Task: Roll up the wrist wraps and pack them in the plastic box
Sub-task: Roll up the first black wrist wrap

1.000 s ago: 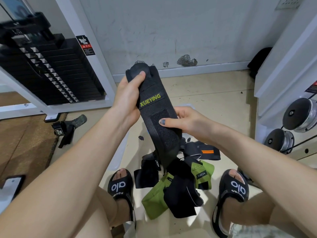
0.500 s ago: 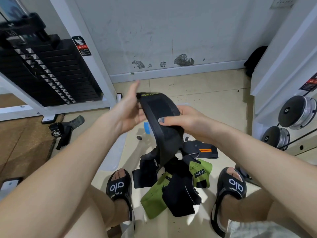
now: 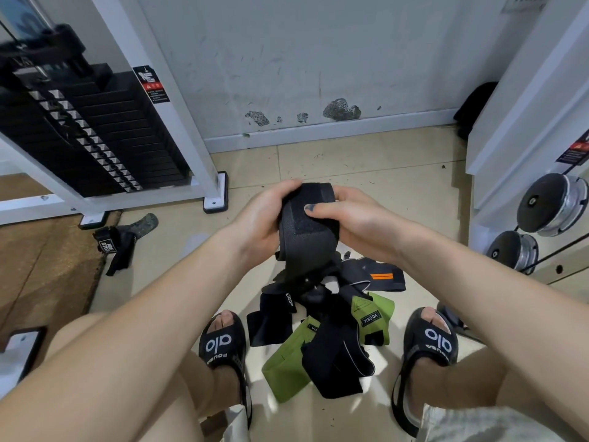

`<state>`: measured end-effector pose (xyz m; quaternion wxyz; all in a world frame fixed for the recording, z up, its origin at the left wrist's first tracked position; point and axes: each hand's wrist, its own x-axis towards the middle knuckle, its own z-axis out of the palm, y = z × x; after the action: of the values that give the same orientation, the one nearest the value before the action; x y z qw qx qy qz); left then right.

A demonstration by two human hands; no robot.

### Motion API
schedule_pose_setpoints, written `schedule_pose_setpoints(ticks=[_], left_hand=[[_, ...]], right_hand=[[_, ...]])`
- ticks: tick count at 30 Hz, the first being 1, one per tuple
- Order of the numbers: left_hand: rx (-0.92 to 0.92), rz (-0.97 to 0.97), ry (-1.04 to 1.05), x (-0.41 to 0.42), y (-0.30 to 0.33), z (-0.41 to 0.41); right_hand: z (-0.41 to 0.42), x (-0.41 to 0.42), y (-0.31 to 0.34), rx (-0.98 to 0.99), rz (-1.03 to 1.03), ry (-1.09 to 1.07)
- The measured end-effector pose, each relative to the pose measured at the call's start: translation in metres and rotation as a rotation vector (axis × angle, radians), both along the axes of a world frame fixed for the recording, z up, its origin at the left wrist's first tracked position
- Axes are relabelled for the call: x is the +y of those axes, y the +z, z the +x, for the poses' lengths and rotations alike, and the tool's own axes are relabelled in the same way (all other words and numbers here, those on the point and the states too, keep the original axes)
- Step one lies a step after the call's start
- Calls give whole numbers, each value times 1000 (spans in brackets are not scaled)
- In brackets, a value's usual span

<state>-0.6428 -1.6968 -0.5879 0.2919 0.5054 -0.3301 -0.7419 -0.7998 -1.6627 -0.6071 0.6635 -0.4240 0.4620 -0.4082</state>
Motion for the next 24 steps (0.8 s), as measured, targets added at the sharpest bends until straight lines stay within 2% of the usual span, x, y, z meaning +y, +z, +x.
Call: schedule_pose_setpoints(ticks=[3, 7, 11, 17, 21, 24], left_hand=[[-28, 1, -52, 7, -3, -7], [-52, 13, 48, 4, -3, -7], [-13, -27, 160, -4, 0, -6], [-8, 31, 66, 3, 1, -5], [34, 44, 160, -1, 4, -1], [59, 17, 220, -8, 8, 5]], right_hand=[[4, 1, 0, 25, -36, -36], [7, 5, 1, 50, -23, -27], [8, 5, -6, 115, 87, 28], [12, 5, -8, 334, -73, -26], [2, 4, -3, 321, 4, 65], [-9, 3, 6, 420, 12, 117]])
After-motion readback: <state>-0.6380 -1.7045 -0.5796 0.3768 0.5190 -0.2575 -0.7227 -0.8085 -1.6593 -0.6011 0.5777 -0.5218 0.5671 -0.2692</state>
